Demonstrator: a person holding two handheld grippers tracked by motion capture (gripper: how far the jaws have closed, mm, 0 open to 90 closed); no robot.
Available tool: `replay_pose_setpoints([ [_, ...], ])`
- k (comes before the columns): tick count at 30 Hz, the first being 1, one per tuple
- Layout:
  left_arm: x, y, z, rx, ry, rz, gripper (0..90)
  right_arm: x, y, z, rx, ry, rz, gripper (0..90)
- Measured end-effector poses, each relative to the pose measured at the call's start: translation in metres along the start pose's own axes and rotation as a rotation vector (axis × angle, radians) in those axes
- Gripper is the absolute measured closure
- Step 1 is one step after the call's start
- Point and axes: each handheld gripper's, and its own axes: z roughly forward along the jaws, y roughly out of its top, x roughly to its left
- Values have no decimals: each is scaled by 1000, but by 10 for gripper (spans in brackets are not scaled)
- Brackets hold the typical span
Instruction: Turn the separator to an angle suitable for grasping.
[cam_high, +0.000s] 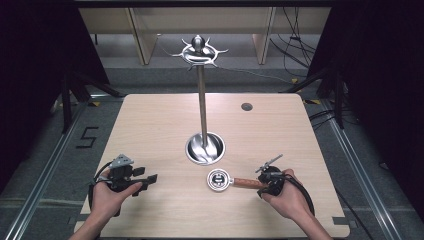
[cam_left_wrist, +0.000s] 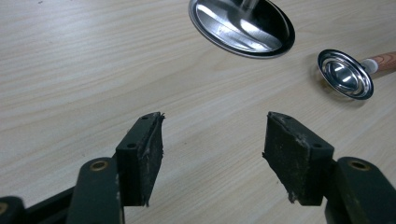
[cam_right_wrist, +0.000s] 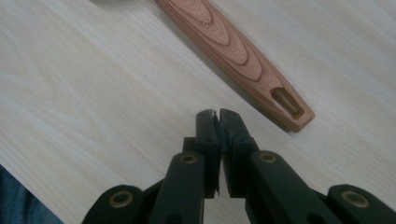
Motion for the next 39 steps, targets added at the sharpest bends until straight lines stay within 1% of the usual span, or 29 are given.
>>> replay_pose_setpoints([
  [1,0,0,0,3,1,1,367,-1,4,2,23,11,38,900],
  [2,0,0,0,3,1,1,367,-1,4,2,23,11,38,900],
  [3,1,0,-1,-2,-1,11,367,-3,9,4,68,37,78,900],
  [4,1,0,-1,-2,-1,11,367,-3,9,4,68,37,78,900],
  [5,1,1,-1,1,-4,16,367,-1,11,5,85,27,107,900],
  [6,-1,0,-1,-8,-9,-1,367,-3,14,5,95,33,99,900],
  [7,-1,0,-1,-12,-12,-6,367,-2,18,9,94,40,130,900],
  [8,-1,0,-2,-10,-13,-5,367,-3,20,9,113,40,135,900],
  [9,-1,0,-1,-13,-14,-4,367,0,23,11,149,62,223,900],
  [10,-1,0,-1,-14,-13,-5,366,-1,24,12,163,59,215,900],
  [12,-1,0,-1,-14,-14,-4,367,-2,26,14,155,54,226,900],
  [13,-2,0,-1,-24,-14,-10,367,-7,30,17,155,43,226,900],
  [14,-2,0,-1,-24,-14,-10,367,-7,32,17,173,45,265,900],
  [15,-2,0,-1,-23,-15,-10,367,-11,33,19,138,33,235,900],
  [17,-2,0,-1,-23,-17,-10,367,-14,35,19,146,28,224,900],
  [18,-2,0,-1,-22,-18,-11,367,-17,39,20,136,19,241,900],
  [20,-2,0,-1,-22,-15,-10,367,-22,43,21,104,-18,230,900],
  [22,-1,0,-2,-8,-14,5,367,-24,47,20,122,-24,248,900],
  [24,0,1,-2,-12,-15,10,366,-30,54,24,102,-46,260,900],
  [25,-1,0,-2,-11,-15,1,367,-31,57,25,91,-35,269,900],
  [26,0,0,-2,-10,-17,3,367,-32,60,24,117,-27,287,900],
  [27,0,0,-2,-8,-15,3,367,-34,65,28,110,-34,294,900],
  [29,0,0,-2,-7,-17,2,366,-36,67,30,100,-40,293,900],
  [30,0,0,-2,-10,-16,-1,366,-39,69,32,96,-59,274,900],
  [32,0,0,-2,-8,-14,2,367,-43,74,34,97,-58,275,900],
  [33,0,0,-2,-8,-17,4,367,-46,80,38,77,-65,274,900],
  [35,0,0,-2,-7,-17,5,366,-47,85,41,67,-66,280,900],
  [38,0,0,-2,-9,-15,2,367,-49,91,43,70,-55,278,900],
  [39,0,0,-2,-9,-18,2,367,-51,93,44,70,-38,263,900],
])
